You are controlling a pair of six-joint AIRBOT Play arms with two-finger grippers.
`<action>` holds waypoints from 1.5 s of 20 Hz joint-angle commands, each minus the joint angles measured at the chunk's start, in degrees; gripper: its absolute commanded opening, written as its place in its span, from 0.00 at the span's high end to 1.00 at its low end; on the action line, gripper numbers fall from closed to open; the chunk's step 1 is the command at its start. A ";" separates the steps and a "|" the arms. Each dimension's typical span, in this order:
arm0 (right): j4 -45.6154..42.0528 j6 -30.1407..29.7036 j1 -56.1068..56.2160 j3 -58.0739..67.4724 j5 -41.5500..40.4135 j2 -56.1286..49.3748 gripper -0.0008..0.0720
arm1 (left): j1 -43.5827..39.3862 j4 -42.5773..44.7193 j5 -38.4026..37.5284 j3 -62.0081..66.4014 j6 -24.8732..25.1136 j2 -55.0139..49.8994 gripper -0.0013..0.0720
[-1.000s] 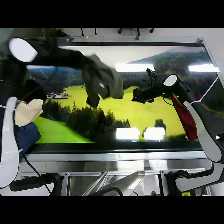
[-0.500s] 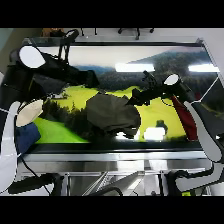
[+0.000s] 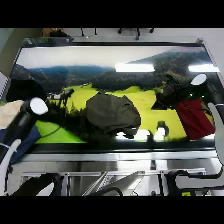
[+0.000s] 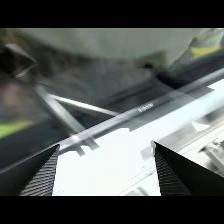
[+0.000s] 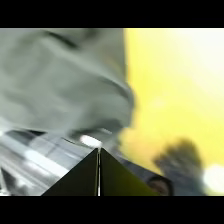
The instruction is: Fold the shirts.
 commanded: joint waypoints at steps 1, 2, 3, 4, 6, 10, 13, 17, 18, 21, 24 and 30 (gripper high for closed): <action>-3.50 -0.31 -2.01 -7.37 -6.21 2.95 0.72 | -1.40 -13.49 15.87 -17.49 5.77 4.28 0.11; -2.82 -0.28 -1.40 -8.76 -7.50 2.05 0.40 | -2.51 -15.58 18.78 -19.30 6.91 4.00 0.11; -2.19 -0.28 -0.63 -9.16 -7.50 0.68 0.31 | -3.87 -16.96 21.46 -20.28 7.37 3.15 0.11; -1.38 -0.35 0.46 -9.18 -7.63 -1.07 0.31 | -5.16 -17.11 23.41 -20.13 7.37 1.66 0.11; 0.50 -2.32 2.97 -9.18 -9.03 -4.22 0.31 | -7.06 -17.05 25.92 -17.81 7.52 -2.71 0.11; 5.81 -6.43 7.45 -9.18 -13.18 -8.09 0.31 | -6.62 -16.46 27.08 -9.11 9.94 -12.02 0.11; 8.28 -7.30 8.57 -9.16 -14.56 -9.27 0.31 | -2.89 -16.48 25.51 -3.50 11.61 -17.51 0.11; 13.66 -11.63 8.63 -9.16 -14.53 -10.23 0.71 | 1.09 -16.48 24.57 0.70 12.85 -22.14 0.30; 14.78 -12.24 8.79 -9.16 -14.53 -10.49 0.78 | 1.62 -16.52 24.37 1.27 13.60 -22.95 0.58; 18.21 -14.29 8.79 -9.09 -14.43 -10.62 0.96 | 1.92 -16.52 22.99 3.43 15.47 -24.46 0.96; 19.21 -14.97 8.68 -7.98 -13.20 -9.64 0.97 | 1.92 -16.74 20.26 7.72 15.58 -23.93 0.97; 23.76 -16.92 6.47 12.22 -5.20 0.98 0.97 | 1.66 -17.05 6.25 27.15 12.83 -7.30 0.97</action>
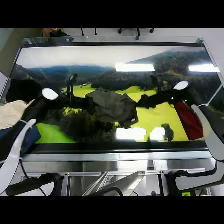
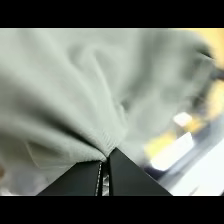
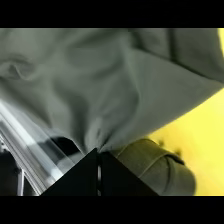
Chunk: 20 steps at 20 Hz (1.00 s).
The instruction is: Fold the shirts.
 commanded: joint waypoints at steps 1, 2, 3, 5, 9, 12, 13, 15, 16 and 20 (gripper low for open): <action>4.74 -1.79 -1.70 14.99 3.37 7.48 0.97 | -0.02 -0.42 -8.09 14.16 -3.04 10.80 0.97; 4.83 -2.05 -2.27 20.81 3.39 10.01 0.97 | -0.02 -0.37 -9.35 19.41 -3.52 13.44 0.97; 4.83 -2.73 -2.69 26.05 3.34 12.17 0.97 | -0.02 -0.37 -10.56 25.38 -4.90 15.93 0.97; 3.45 -2.82 -2.69 35.67 2.47 16.55 0.97 | -0.02 -0.26 -11.58 36.17 -6.25 20.13 0.97; -4.85 -2.80 -2.69 42.97 -0.81 24.26 0.97 | -0.02 5.16 -12.41 47.23 -8.39 26.18 0.96; -5.97 -2.80 -2.69 42.88 -0.50 24.72 0.97 | -0.02 7.58 -13.46 44.13 -9.81 27.63 0.96; -5.79 -2.75 -2.69 42.47 0.31 23.91 0.97 | -0.02 7.58 -13.46 41.27 -9.79 27.28 0.96; -4.83 -1.92 -2.64 40.48 3.50 20.90 0.97 | -0.04 7.26 -14.38 35.43 -9.79 24.65 0.96; -3.74 -1.42 -2.49 38.80 5.16 19.04 0.97 | -0.04 7.04 -15.19 32.46 -9.73 22.32 0.96; -2.91 -1.03 -1.55 27.23 8.79 10.40 0.97 | -0.04 6.97 -16.76 20.76 -8.28 10.51 0.96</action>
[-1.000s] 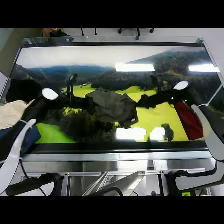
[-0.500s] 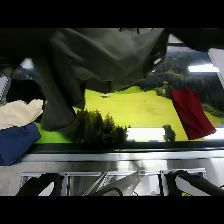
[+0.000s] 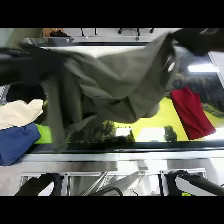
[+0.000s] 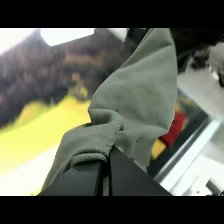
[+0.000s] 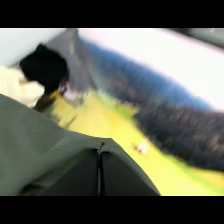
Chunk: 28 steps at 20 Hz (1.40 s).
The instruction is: Fold the shirts.
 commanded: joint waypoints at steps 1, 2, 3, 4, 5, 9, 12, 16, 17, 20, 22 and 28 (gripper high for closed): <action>0.83 0.63 0.48 -10.51 2.91 -6.99 0.97 | -0.02 -0.04 -1.31 -10.10 2.47 -9.94 0.96; 0.81 0.59 0.48 -14.40 2.64 -9.03 0.96 | -0.02 -0.02 -1.27 -12.74 4.11 -13.51 0.96; 0.79 0.35 0.46 -18.62 1.40 -11.32 0.96 | -0.02 -0.04 -0.83 -14.88 5.60 -16.85 0.96; 0.79 -0.44 0.46 -22.38 -0.59 -13.73 0.96 | -0.02 -0.02 0.31 -17.05 6.99 -20.33 0.96; 0.79 -1.57 0.46 -25.16 -2.86 -16.15 0.97 | -0.02 -0.02 1.88 -18.43 8.09 -23.78 0.96; 0.81 -3.15 -0.26 -27.19 -10.71 -25.33 0.92 | 3.32 -0.09 3.26 -14.69 7.23 -33.90 0.04; 0.76 -4.07 -2.75 -25.83 -12.09 -25.59 0.46 | 7.43 -0.39 -2.67 -7.93 6.32 -35.67 0.04; 0.76 -3.21 -9.38 -25.68 -6.71 -21.40 0.45 | 12.39 2.16 -10.71 -5.57 5.70 -33.68 0.04; 0.74 -2.40 -10.51 -25.90 -4.90 -20.20 0.46 | 13.29 4.13 -11.17 -5.57 5.33 -33.20 0.04; -0.37 -2.08 -11.30 -29.49 -3.37 -16.72 0.47 | 15.52 7.78 -10.82 -6.27 3.41 -32.98 0.05; -0.37 -2.51 -11.23 -34.12 -4.72 -15.47 0.47 | 16.72 7.72 -9.55 -10.36 3.34 -33.00 0.05; -1.57 -2.60 -11.26 -37.46 -22.95 -19.56 0.24 | 20.72 7.63 6.47 -20.39 2.64 -33.00 0.05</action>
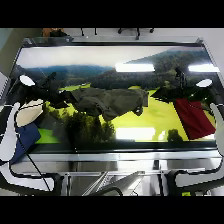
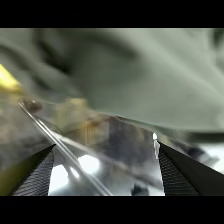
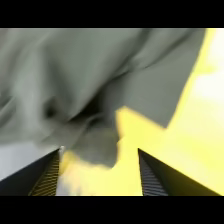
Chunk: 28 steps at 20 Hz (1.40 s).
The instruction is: Fold the shirts.
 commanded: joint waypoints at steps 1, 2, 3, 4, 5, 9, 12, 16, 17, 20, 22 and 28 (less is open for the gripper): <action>0.17 -0.13 -0.09 -0.52 -10.99 -3.15 0.24 | 2.60 0.42 10.25 -3.23 -1.36 0.04 0.05; 0.15 -0.11 -0.07 0.48 -11.67 -4.94 0.25 | 3.15 0.37 12.46 -3.23 -1.51 0.04 0.05; 0.17 -0.11 0.00 1.60 -11.76 -6.75 0.35 | 3.39 0.44 14.49 -3.19 -1.51 0.04 0.05; 0.20 -0.11 0.28 2.91 -11.87 -8.83 0.37 | 3.63 0.42 16.35 -3.19 -1.51 -0.11 0.05; 0.28 -0.09 0.81 4.24 -11.87 -10.88 0.36 | 3.63 0.42 17.51 -3.19 -1.51 -0.57 0.05; 0.39 -0.11 3.93 8.11 -12.68 -16.74 0.36 | 3.19 0.15 19.30 -3.17 -1.49 -4.52 0.04; 0.37 -0.11 6.71 10.60 -14.01 -19.08 0.36 | 2.60 -3.21 24.50 -3.13 -1.22 -6.51 0.05; 1.55 -0.13 9.07 11.52 -15.02 -19.82 0.37 | 1.97 -9.53 27.61 -3.04 1.42 -9.33 0.05; 1.70 -0.15 9.49 11.58 -14.97 -19.82 0.40 | 1.53 -11.21 27.98 -2.99 2.36 -10.10 0.05; 1.73 -0.11 9.55 11.65 -14.71 -19.82 0.63 | -0.15 -13.14 27.23 -0.44 3.87 -13.27 0.24; 1.70 -0.11 9.51 11.67 -14.23 -19.76 0.84 | -1.40 -12.98 25.73 2.80 3.87 -15.15 0.63; 1.44 -0.13 7.37 18.21 -8.63 -17.46 0.96 | -2.01 -12.81 16.85 15.30 3.67 -12.46 0.97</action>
